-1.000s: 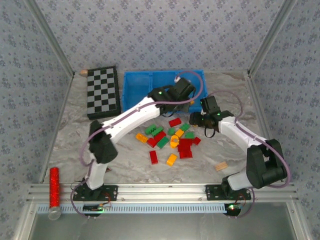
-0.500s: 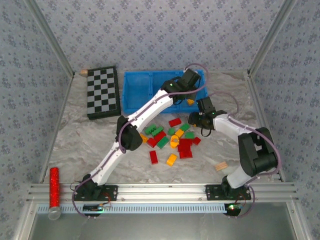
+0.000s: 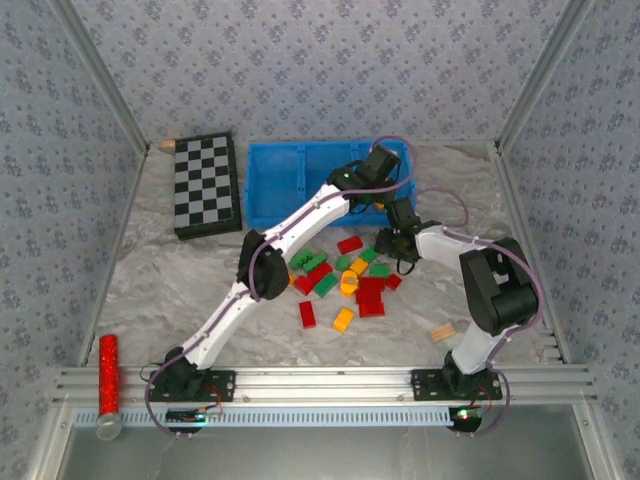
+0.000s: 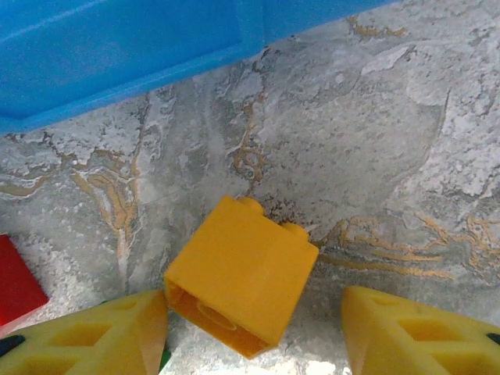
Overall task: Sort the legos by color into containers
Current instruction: Place the lego in the container, then pick up the lego from the center of the table.
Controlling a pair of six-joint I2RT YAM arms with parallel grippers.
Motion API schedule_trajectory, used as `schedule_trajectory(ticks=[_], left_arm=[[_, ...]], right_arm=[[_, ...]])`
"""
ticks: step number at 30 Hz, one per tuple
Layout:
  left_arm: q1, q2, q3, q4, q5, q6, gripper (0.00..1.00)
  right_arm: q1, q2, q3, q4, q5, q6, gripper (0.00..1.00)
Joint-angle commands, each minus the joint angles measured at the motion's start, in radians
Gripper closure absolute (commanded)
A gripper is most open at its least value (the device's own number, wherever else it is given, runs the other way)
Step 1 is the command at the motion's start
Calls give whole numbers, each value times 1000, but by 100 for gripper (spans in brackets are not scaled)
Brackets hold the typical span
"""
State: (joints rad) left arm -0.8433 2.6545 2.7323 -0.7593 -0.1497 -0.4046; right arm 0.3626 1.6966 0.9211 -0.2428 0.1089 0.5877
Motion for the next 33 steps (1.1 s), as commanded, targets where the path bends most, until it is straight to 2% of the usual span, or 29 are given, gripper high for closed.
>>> schedule_trajectory(ticks=[1, 11, 17, 24, 28, 33], left_arm=[[8, 19, 9, 21, 29, -3, 72], [16, 39, 8, 3, 49, -8, 60], [15, 23, 8, -22, 79, -4, 47], [7, -18, 3, -32, 101, 0, 44], [2, -45, 4, -34, 118, 5, 44], [-1, -76, 2, -44, 152, -1, 44]], right_arm=[[0, 20, 21, 19, 27, 10, 40], [1, 52, 39, 48, 18, -23, 46], [9, 49, 50, 45, 28, -38, 43], [9, 55, 69, 30, 47, -45, 41], [9, 77, 85, 29, 52, -45, 48], [11, 92, 98, 10, 49, -46, 62]])
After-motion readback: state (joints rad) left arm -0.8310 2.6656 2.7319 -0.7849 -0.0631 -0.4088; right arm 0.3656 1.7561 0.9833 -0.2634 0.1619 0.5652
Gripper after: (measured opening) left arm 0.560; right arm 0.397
